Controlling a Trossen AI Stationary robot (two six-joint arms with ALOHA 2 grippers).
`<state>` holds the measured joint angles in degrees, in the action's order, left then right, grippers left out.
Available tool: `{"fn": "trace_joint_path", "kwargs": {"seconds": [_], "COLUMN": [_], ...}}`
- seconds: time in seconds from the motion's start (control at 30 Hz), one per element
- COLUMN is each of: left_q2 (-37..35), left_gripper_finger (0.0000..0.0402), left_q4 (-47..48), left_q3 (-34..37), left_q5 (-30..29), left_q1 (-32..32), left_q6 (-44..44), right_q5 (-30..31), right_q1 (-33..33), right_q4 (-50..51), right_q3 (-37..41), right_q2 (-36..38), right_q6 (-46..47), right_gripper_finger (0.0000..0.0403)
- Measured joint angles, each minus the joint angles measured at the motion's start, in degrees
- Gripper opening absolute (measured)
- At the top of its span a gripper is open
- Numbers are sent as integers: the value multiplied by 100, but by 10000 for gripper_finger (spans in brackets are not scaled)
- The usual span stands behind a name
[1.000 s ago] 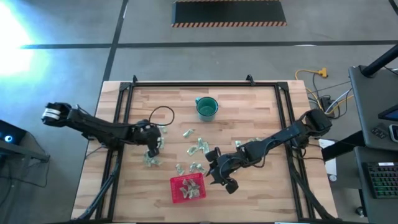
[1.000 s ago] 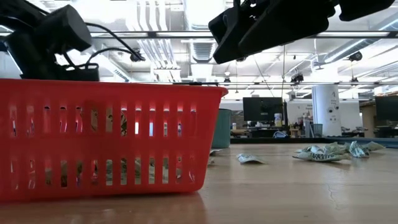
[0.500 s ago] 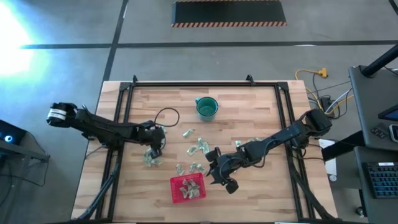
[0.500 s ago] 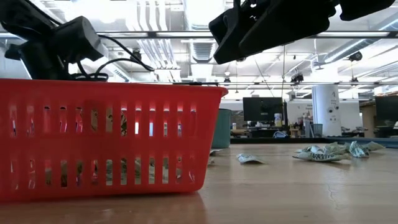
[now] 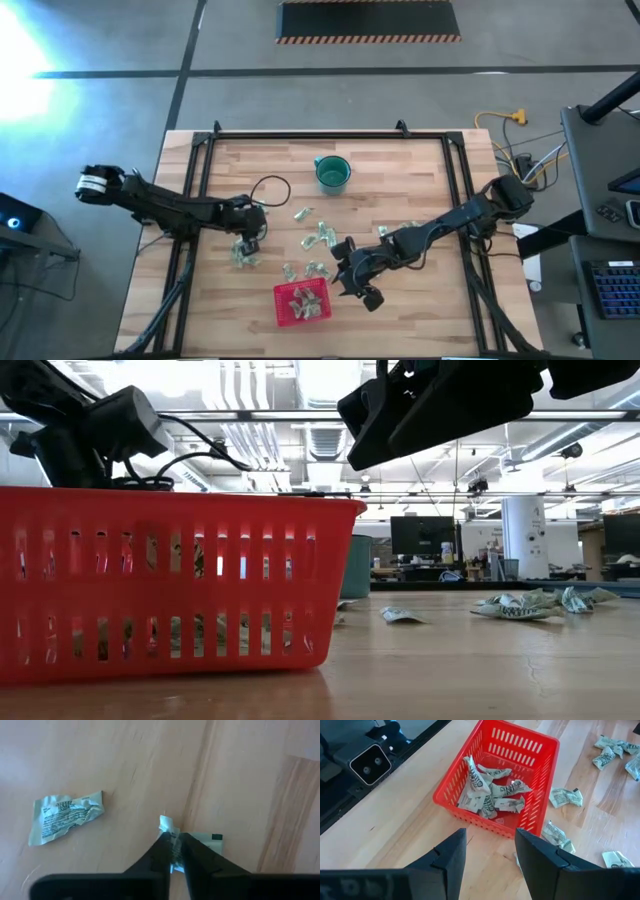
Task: Pick and place items into bin
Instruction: Put the green stevia packet into the red bin
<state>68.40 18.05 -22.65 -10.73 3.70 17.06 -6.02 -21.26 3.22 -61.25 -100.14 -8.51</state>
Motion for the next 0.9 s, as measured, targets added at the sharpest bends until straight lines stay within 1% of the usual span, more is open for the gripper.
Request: {"fn": "trace_joint_path", "kwargs": {"seconds": [0.1, 0.4, 0.57, 0.73, 0.9], "left_q2": [2, 13, 13, 9, 7], "left_gripper_finger": [6, 3, 2, 1, 1], "left_q4": [31, 86, 62, 49, -8], "left_q3": [-26, -320, -404, -648, -885], "left_q5": [-2, -12, 93, 128, 129], "left_q1": [0, 2, 16, 183, 531], "left_q6": [-68, -160, -147, -142, -271], "right_q5": [1, 2, 7, 39, 576], "right_q1": [0, 0, 2, 15, 15], "right_q4": [-4, -3, -2, 45, 546], "right_q3": [2, 83, 155, 227, 229], "right_q2": [0, 0, 0, 0, 0], "right_q6": [-1, -1, -1, 0, 170], "right_gripper_finger": [160, 160, 159, 160, 160]}}
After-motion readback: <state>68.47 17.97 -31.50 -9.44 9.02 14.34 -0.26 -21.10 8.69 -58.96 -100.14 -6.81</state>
